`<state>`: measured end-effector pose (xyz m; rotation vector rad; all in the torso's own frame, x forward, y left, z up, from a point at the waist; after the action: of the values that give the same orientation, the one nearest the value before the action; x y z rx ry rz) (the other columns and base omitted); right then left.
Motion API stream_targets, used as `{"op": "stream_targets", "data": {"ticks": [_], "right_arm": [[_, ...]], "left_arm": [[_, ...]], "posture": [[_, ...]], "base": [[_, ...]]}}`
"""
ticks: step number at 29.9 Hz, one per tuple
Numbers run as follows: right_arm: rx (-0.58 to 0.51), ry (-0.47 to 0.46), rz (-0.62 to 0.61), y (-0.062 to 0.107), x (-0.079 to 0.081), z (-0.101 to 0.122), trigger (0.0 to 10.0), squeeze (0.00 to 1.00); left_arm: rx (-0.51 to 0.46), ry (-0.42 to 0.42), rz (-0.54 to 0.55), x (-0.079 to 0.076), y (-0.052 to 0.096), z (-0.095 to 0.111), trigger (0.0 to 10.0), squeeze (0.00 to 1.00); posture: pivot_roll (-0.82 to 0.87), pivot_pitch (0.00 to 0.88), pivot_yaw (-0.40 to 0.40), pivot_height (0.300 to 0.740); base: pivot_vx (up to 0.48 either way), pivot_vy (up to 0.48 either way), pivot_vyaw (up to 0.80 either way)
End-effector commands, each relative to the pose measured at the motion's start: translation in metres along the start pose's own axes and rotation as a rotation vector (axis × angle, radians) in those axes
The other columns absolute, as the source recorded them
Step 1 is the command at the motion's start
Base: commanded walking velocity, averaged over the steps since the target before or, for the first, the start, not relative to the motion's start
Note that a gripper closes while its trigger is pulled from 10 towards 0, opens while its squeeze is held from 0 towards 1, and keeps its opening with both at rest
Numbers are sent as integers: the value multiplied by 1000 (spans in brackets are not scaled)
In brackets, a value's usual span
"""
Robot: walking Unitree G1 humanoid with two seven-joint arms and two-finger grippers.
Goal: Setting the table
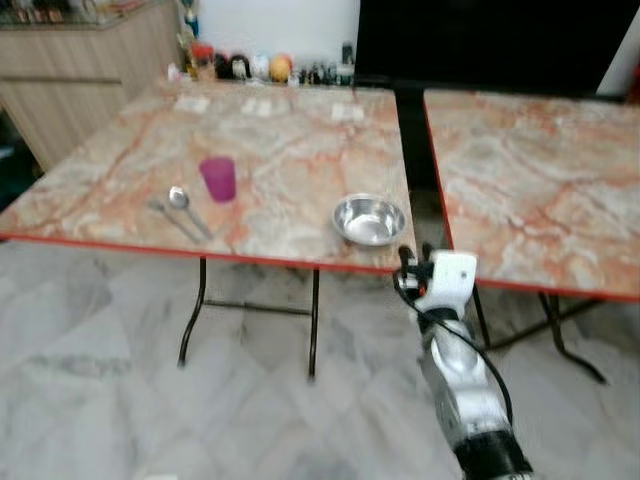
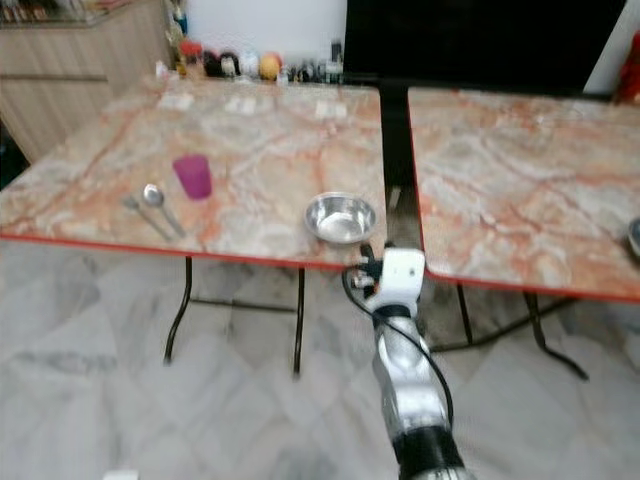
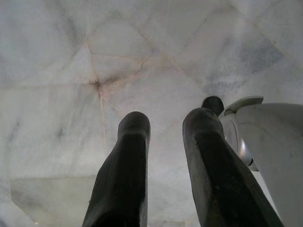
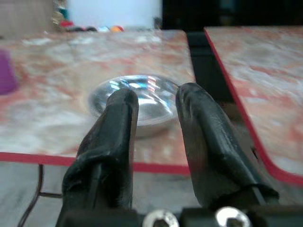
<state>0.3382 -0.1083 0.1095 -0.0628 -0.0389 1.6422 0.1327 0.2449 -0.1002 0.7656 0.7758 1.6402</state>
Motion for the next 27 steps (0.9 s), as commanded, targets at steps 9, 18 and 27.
{"op": "stream_targets", "data": {"ticks": [9,18,27], "right_arm": [[14,-3,-42,1,-11,-4,10000,0],[20,-11,-53,0,-12,-4,10000,0],[47,-84,2,0,-5,-7,10000,0]], "left_arm": [[-1,5,-19,-5,-1,1,10000,0],[-4,3,-19,-4,-1,2,10000,0],[-1,-4,-12,-4,-1,2,10000,0]], "posture": [[-10,0,-9,740],[-8,0,-8,740],[-7,0,-10,740]], "base": [[369,0,0],[377,0,0],[108,0,0]]}}
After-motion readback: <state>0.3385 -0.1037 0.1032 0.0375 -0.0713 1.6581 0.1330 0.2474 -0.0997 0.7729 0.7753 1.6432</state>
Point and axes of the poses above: a point about 5 cm out from each wrist's last joint towards the gripper, its own y axis pointing back from the gripper into the wrist, its own z axis along the axis of the wrist's last joint, x = y × z, the point moved 1 cm from there along -y, pointing out of the wrist towards the gripper, and after that the axes turned 5 degrees about y, right-handed, at the moved point
